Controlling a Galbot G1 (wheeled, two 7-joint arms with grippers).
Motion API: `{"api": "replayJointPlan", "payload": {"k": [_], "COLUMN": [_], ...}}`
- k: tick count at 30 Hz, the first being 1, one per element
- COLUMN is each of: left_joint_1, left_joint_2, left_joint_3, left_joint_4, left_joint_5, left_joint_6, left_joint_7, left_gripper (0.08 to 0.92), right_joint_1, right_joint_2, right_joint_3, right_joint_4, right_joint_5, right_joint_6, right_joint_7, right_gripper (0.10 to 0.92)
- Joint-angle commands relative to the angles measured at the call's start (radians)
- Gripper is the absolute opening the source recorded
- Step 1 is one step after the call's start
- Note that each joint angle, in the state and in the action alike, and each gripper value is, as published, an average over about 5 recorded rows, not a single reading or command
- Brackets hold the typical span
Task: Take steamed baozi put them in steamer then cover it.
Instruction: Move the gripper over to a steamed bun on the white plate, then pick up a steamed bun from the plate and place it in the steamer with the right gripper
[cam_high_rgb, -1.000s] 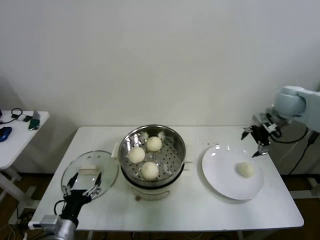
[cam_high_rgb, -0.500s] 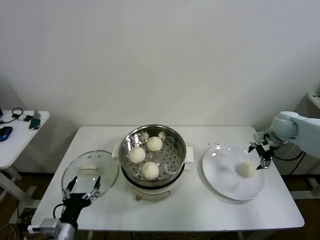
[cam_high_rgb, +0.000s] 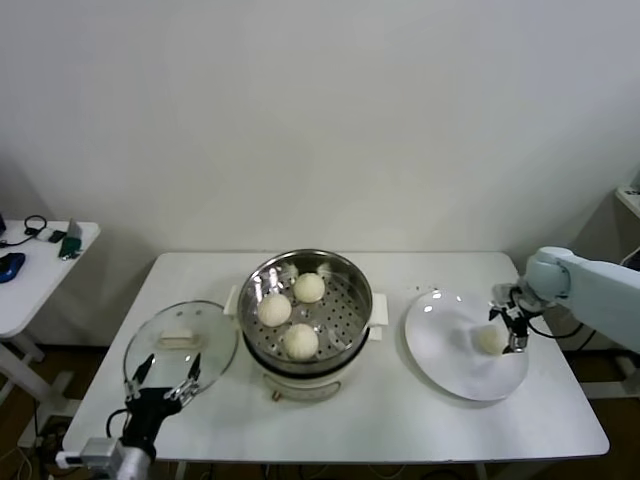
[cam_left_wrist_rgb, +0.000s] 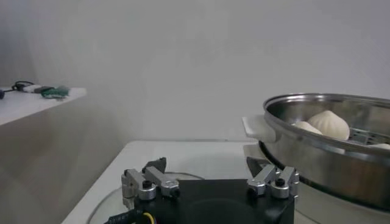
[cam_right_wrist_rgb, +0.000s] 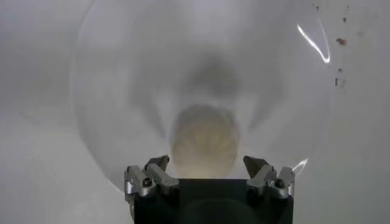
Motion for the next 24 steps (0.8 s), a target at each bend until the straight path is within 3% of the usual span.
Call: {"api": "replayJointPlan", "payload": {"k": [1, 10, 14, 20, 24], "left_joint_1": [-0.002, -0.005, -0.009, -0.017, -0.023], "left_joint_2": [0.001, 0.002, 0.001, 0.0, 0.001], "left_joint_3": [0.001, -0.001, -0.001, 0.003, 0.009], "left_joint_4": [0.001, 0.002, 0.001, -0.009, -0.013], "left_joint_5": [-0.001, -0.004, -0.005, -0.003, -0.001], "left_joint_6": [0.001, 0.002, 0.003, 0.01, 0.012], "left_joint_7": [-0.001, -0.002, -0.002, -0.001, 0.0], "left_gripper": [0.823, 0.823, 0.823, 0.823, 0.823], "right_joint_1": [-0.073, -0.041, 0.043, 0.39, 0.701], "right_joint_2": [0.025, 0.017, -0.003, -0.021, 0.046], "right_joint_3": [0.065, 0.051, 0.003, -0.205, -0.385], "right_joint_4": [-0.051, -0.024, 0.026, 0.162, 0.264], "right_joint_5": [-0.022, 0.005, 0.049, 0.258, 0.416], "right_joint_6": [-0.003, -0.003, -0.007, -0.017, -0.027], "right_joint_7": [0.004, -0.019, -0.03, -0.064, -0.092], "right_gripper": [0.817, 0.652, 0.624, 0.613, 0.614]}}
